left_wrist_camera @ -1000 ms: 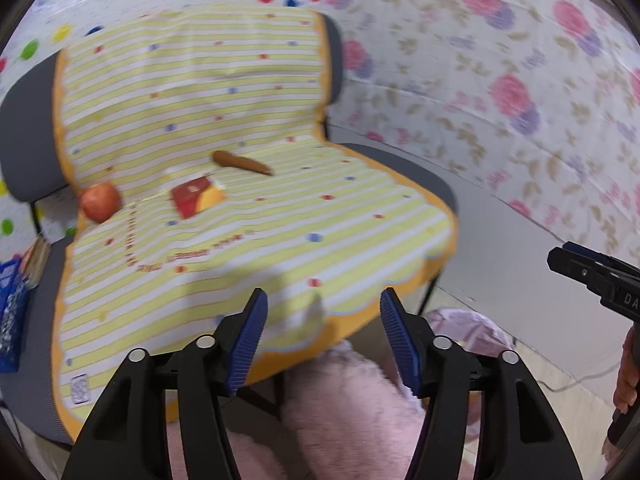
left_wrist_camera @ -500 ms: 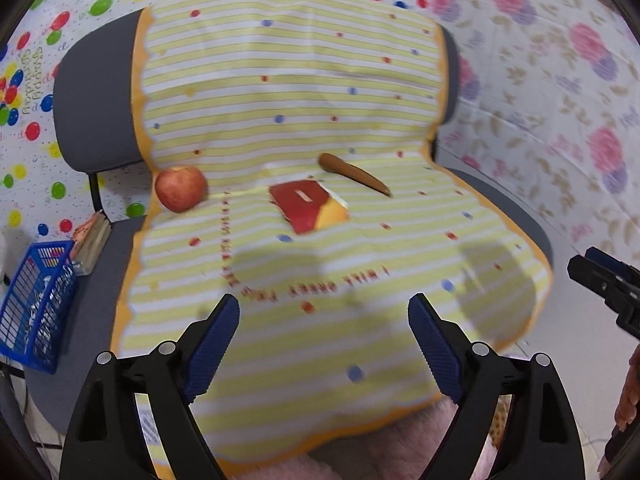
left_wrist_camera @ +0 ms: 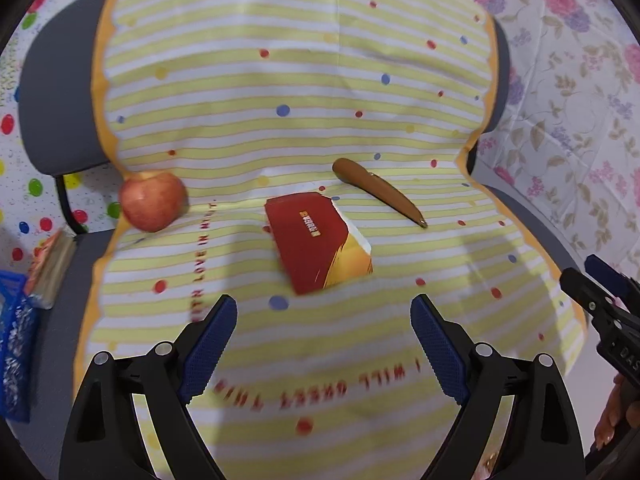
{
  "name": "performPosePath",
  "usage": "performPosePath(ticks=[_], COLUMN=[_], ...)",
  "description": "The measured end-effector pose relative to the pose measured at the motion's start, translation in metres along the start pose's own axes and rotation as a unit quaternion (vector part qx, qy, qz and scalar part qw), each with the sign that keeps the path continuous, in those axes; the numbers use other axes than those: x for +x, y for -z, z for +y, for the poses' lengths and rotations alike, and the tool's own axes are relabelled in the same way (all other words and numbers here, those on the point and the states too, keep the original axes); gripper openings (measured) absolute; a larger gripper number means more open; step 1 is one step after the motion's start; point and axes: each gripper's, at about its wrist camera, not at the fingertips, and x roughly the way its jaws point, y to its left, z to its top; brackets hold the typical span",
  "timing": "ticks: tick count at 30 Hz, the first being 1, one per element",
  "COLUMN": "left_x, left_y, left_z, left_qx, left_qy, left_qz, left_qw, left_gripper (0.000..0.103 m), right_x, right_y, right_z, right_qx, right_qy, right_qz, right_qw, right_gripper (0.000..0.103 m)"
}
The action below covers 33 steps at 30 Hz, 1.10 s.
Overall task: Collect trash
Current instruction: 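Move both grippers back from the wastebasket to the chair, then grasp the red box with the left gripper while the right gripper grasps the wooden spatula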
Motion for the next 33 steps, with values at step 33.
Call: performPosePath(ticks=[33], left_x=[0.023], left_y=[-0.006], left_z=[0.036], left_qx=[-0.022], left_qy=[-0.002], left_qz=[-0.003], left_qw=[0.9997], left_gripper=[0.076], right_x=[0.081], right_y=[-0.023], right_z=[0.014], right_qx=[-0.015], right_qy=[-0.040], right_qz=[0.039], right_qw=[0.998], right_gripper=[0.070])
